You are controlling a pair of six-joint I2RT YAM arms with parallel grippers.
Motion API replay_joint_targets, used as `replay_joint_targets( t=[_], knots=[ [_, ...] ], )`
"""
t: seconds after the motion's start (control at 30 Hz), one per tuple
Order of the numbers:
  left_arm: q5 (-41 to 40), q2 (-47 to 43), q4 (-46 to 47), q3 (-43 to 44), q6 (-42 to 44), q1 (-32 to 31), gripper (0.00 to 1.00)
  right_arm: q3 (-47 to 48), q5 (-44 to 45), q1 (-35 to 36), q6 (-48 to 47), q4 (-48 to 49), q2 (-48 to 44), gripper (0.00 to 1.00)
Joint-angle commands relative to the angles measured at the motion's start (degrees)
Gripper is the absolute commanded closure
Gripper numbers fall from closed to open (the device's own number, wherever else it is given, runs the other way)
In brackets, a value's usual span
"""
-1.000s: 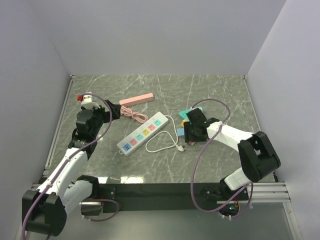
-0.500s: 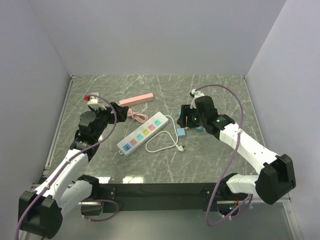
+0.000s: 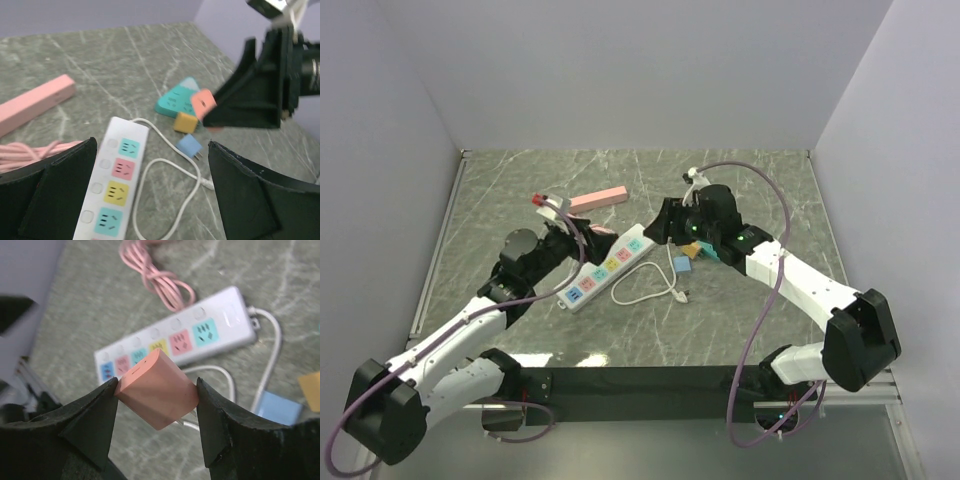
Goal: Insert the plug
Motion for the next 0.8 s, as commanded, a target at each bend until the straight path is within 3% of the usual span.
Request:
replay_joint_targets(
  t=[0.0,0.27,0.77],
  knots=[
    [1.48,1.46,5.08,1.91,3.13,-4.15,0.01,1.91,-3.32,0.36,8.0,12.73,-3.2,0.9],
    [2.35,6.38,9.83,2.44,3.05,-7.85,0.01,2.87,-6.83,2.28,14.95,19.68,-1.89,0.92],
    [-6.6,9.46,23.55,0.42,-1.7,-10.84,0.01,3.32,-8.95,6.42,17.15,24.17,1.19,0.92]
  ],
)
